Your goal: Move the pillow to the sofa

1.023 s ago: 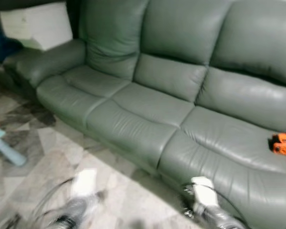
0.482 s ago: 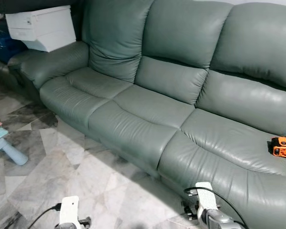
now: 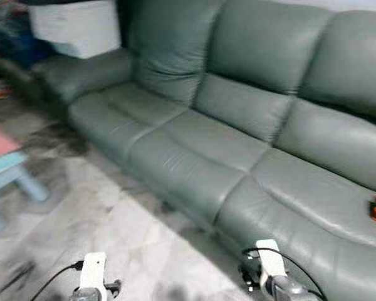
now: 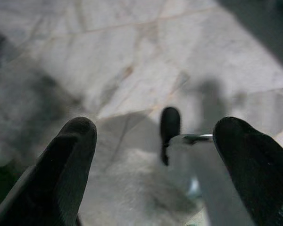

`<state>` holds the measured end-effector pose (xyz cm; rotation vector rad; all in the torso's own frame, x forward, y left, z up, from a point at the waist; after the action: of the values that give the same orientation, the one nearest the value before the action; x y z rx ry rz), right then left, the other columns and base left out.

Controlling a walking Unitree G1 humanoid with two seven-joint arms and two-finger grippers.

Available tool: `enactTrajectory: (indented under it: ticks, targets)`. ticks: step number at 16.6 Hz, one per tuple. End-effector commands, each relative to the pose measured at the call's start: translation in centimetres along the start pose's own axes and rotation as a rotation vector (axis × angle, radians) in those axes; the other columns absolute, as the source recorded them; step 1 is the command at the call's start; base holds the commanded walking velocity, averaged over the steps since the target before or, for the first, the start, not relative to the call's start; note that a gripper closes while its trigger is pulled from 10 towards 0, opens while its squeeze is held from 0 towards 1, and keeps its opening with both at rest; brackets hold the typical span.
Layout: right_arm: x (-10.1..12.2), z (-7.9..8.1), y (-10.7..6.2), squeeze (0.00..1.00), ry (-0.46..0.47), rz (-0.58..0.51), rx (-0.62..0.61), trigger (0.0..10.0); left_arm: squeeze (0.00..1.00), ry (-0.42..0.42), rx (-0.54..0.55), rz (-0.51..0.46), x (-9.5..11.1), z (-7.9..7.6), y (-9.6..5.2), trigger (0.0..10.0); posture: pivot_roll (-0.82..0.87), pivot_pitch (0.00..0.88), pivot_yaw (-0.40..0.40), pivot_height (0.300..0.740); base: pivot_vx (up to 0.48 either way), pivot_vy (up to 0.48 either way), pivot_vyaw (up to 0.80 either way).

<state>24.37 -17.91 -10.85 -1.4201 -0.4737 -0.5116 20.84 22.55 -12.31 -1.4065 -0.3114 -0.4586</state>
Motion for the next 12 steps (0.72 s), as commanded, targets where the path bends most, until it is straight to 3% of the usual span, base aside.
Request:
enactTrajectory:
  ticks: [1,9,12]
  targets:
    - [-0.43,-0.31,-0.11,0.0,-0.019,0.009,-0.004,10.0,0.0,0.038,-0.004,-0.001,0.01,-0.05,0.0,10.0,-0.06,0.0,0.009,0.74,0.0,0.0,0.8]
    - [-1.22,0.41,-0.02,0.0,-0.054,0.034,-0.009,10.0,0.0,0.045,0.001,0.008,-0.35,-0.12,-0.01,10.0,-0.06,0.0,0.012,0.74,0.0,0.0,0.8]
    - [-1.37,-0.06,-0.12,0.0,-0.043,0.039,-0.012,10.0,0.0,0.037,0.056,-0.027,0.46,0.46,-0.01,10.0,-0.06,0.0,0.012,0.74,0.0,0.0,0.8]
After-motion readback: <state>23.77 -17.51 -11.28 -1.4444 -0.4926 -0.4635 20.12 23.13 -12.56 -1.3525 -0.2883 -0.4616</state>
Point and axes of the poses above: a point about 5 cm out from each wrist's last joint towards the gripper, its own y axis pointing out of the wrist towards the gripper, its own x axis along the axis of the wrist's last joint, z = x × y, the point moved 5 cm from there along y, pointing out of the wrist towards the gripper, and after that the axes turned 9 degrees about y, right-handed, at the moved point
